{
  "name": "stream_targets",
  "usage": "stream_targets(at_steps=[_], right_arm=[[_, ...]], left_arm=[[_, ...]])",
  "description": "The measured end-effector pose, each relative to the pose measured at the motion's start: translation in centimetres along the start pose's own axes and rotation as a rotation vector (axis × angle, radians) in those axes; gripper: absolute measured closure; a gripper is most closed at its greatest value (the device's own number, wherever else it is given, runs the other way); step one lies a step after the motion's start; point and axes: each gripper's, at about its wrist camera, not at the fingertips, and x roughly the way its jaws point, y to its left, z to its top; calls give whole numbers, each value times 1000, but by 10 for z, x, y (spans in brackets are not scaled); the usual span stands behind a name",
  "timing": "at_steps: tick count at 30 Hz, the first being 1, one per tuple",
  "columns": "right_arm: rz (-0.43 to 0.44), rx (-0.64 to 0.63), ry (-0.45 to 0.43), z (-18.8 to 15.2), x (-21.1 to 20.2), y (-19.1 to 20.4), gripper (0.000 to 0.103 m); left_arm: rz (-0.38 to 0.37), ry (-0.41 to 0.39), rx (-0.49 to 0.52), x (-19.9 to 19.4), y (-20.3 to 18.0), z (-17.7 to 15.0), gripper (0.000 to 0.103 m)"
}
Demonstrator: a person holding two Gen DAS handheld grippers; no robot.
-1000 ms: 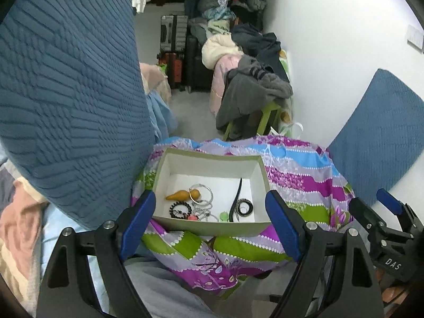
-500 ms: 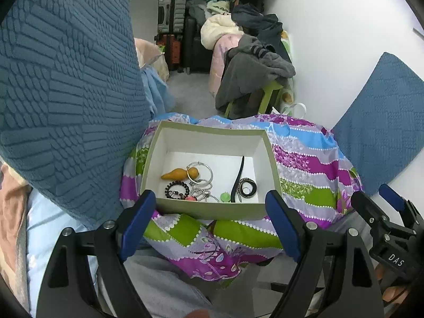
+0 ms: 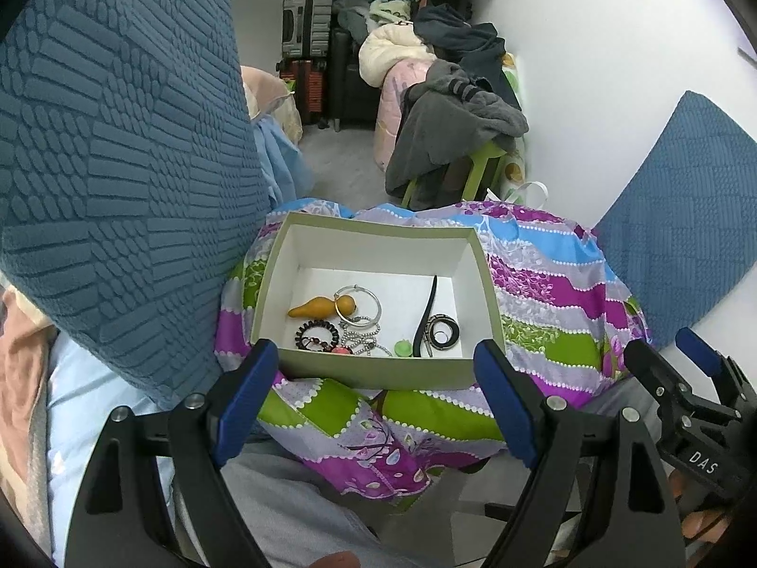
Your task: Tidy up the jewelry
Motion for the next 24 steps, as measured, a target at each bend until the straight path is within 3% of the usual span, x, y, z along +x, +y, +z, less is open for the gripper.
stream_targets(at_steps=[24], right_arm=[[3,3,-15,5,-6,-2,0]], left_arm=[[-8,-13,-14,-11,0,2,18]])
